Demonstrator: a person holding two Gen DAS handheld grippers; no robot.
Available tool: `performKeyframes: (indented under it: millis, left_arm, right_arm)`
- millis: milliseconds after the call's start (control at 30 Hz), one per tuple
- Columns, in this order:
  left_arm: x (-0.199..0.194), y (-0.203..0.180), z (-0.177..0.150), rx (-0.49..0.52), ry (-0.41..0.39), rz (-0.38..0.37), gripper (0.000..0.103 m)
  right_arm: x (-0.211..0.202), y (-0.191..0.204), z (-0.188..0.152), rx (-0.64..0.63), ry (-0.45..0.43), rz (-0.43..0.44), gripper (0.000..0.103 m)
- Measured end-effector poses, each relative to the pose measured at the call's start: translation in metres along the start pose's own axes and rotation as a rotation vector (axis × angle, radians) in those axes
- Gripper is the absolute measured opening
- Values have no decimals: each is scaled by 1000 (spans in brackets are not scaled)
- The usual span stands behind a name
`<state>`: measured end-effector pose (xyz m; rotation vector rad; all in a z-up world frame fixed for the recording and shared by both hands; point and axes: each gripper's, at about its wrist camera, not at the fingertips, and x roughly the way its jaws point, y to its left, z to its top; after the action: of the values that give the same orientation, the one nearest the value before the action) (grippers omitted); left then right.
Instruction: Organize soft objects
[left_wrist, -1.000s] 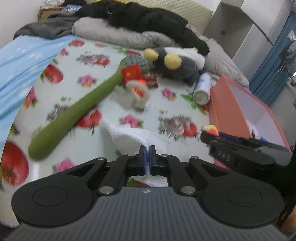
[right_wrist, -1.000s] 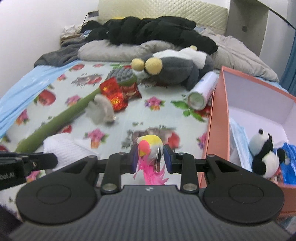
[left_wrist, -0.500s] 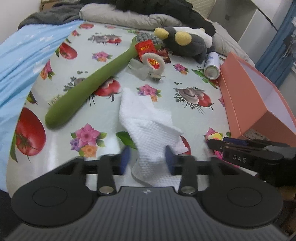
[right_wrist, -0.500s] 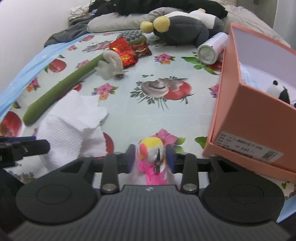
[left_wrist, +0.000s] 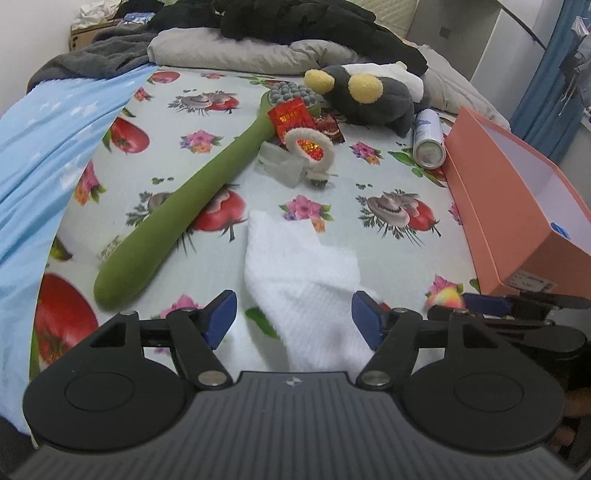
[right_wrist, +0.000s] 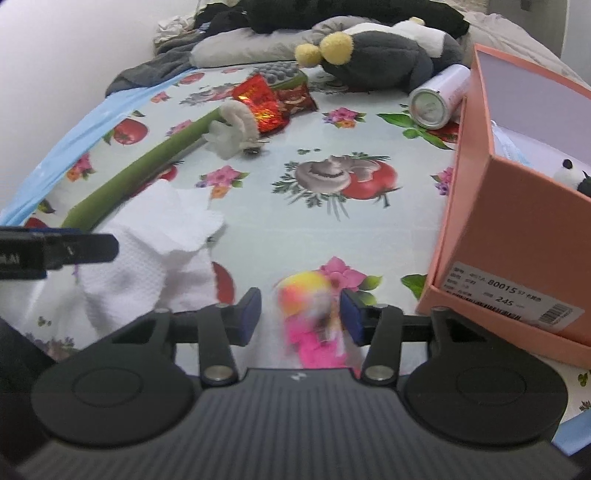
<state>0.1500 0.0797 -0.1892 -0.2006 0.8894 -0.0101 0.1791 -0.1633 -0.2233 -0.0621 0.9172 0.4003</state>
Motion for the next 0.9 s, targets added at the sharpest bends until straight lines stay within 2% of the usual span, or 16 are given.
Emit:
performKeyframes:
  millis: [67, 300, 533, 600, 667, 800, 867, 900]
  left_arm:
    - [5, -3, 2, 6, -1, 2, 74]
    - [25, -16, 5, 59, 7, 26, 74]
    - [45, -27, 2, 136, 25, 88, 72]
    - [51, -27, 1, 134, 37, 93, 66]
    - [57, -26, 1, 125, 52, 80, 51]
    - [61, -23, 2, 113, 37, 96, 35]
    - [61, -21, 4, 93, 38, 94, 15]
    - [60, -21, 5, 84, 38, 93, 12]
  right_arm:
    - [3, -3, 0, 6, 4, -17, 33]
    - [-4, -12, 2, 4, -6, -34, 33]
    - [-5, -22, -2, 25, 5, -35, 33]
    - [-5, -23, -2, 29, 4, -31, 33]
    - [-5, -22, -2, 27, 3, -33, 33]
    - [-4, -22, -3, 25, 3, -31, 32]
    - [-4, -23, -3, 30, 2, -28, 32]
    - [-4, -23, -2, 33, 1, -28, 32]
